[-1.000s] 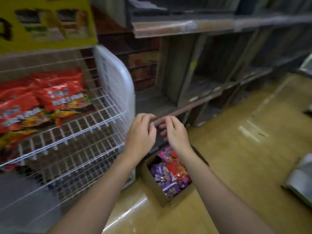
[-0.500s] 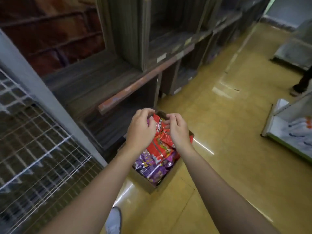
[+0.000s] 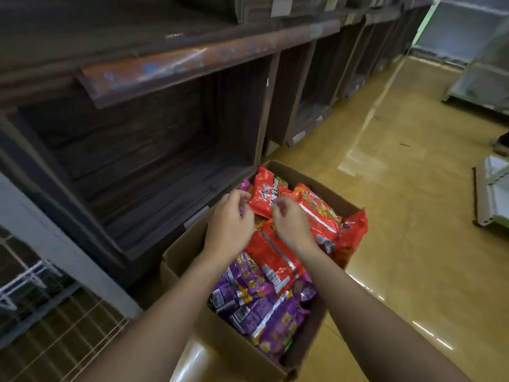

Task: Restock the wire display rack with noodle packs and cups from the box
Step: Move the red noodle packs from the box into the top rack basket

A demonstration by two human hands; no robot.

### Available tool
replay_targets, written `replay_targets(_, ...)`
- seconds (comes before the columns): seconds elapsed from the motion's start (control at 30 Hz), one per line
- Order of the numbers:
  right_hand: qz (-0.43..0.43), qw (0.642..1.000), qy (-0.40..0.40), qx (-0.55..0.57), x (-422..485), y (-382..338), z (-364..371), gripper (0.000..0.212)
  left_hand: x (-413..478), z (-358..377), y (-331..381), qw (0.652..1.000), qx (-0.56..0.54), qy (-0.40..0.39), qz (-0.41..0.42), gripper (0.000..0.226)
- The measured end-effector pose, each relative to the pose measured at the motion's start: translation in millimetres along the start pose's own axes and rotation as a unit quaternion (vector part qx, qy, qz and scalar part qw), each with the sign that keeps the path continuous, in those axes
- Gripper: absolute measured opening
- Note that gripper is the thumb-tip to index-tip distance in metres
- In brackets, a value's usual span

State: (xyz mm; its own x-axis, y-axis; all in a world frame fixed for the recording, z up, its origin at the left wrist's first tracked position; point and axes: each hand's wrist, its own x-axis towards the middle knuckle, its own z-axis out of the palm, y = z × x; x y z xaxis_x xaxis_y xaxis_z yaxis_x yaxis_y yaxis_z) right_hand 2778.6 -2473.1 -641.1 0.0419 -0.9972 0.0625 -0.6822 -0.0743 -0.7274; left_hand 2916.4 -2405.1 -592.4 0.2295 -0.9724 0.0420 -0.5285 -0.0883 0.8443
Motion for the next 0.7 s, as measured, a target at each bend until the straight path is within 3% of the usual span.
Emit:
replay_targets(0.1,-0.058,0.983,-0.014,-0.172,26.1,24.4,37.0,0.04,-0.1,8.8,-26.9,1.0,-0.002,0.008,0.003,0.02)
replay_targets(0.17,-0.064,0.947,-0.028,-0.314,46.7,30.2,54.2,0.048,-4.2,10.2,-38.1,1.0,-0.001,0.014,0.012,0.019)
replay_targets(0.3,-0.073,0.891,-0.029,-0.448,67.0,34.5,75.0,0.034,-11.7,8.0,-52.8,1.0,-0.008,0.007,0.001,0.02)
replay_targets(0.4,-0.121,0.901,0.021,-0.415,68.0,38.2,74.1,0.023,-10.3,9.9,-60.2,1.0,-0.01,0.003,-0.01,0.021)
replay_targets(0.5,-0.155,0.942,0.095,-0.282,60.3,32.2,60.2,0.019,-3.9,14.2,-63.7,0.999,-0.011,-0.004,-0.046,0.024)
replay_targets(0.63,-0.2,0.97,0.108,-0.088,38.5,8.7,37.1,0.009,5.1,22.5,-53.2,0.999,-0.01,-0.011,-0.044,0.057)
replay_targets(0.7,-0.16,0.985,0.068,0.008,24.9,-7.9,27.4,0.006,6.4,25.0,-45.3,0.999,-0.02,-0.025,-0.035,0.08)
